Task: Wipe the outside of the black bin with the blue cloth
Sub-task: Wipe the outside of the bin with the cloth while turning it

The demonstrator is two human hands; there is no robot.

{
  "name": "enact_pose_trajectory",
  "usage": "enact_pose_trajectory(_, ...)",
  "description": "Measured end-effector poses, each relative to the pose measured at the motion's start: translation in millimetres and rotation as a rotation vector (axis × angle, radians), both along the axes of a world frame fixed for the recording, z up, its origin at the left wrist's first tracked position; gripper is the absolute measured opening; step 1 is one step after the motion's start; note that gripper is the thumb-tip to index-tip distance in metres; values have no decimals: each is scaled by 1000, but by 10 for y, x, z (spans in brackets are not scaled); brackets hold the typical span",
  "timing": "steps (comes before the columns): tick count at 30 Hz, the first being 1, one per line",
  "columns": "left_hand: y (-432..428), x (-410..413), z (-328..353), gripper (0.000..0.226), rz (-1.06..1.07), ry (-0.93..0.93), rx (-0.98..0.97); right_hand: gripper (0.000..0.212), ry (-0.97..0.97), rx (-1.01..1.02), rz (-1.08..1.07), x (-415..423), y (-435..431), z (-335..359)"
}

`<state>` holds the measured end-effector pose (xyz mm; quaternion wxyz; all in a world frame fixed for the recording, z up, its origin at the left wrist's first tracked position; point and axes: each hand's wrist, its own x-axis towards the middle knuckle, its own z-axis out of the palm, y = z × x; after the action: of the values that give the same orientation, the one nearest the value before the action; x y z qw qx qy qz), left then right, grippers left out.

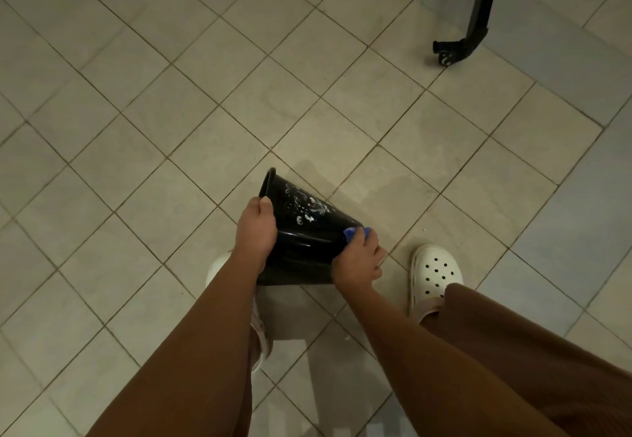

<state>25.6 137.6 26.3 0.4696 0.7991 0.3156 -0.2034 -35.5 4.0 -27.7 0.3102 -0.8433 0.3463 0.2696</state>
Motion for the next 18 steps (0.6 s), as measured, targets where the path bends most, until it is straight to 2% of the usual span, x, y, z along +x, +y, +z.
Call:
enact_pose_trajectory(2, 13, 11, -6, 39, -8, -13, -30, 82, -49, -10, 57, -66, 203, 80)
enact_pose_trajectory(7, 31, 0, 14, 35, 44, -28, -73, 77, -137, 41, 145, 94, 204, 86)
enact_pose_trajectory(13, 101, 29, 26, 31, 63, 15, -121, 70, -193, 81, 42, 87, -69, -7)
enact_pose_trajectory(18, 48, 137, 30, 27, 160, 162, -73, 46, -292, 170, -169, -61, -143, -73)
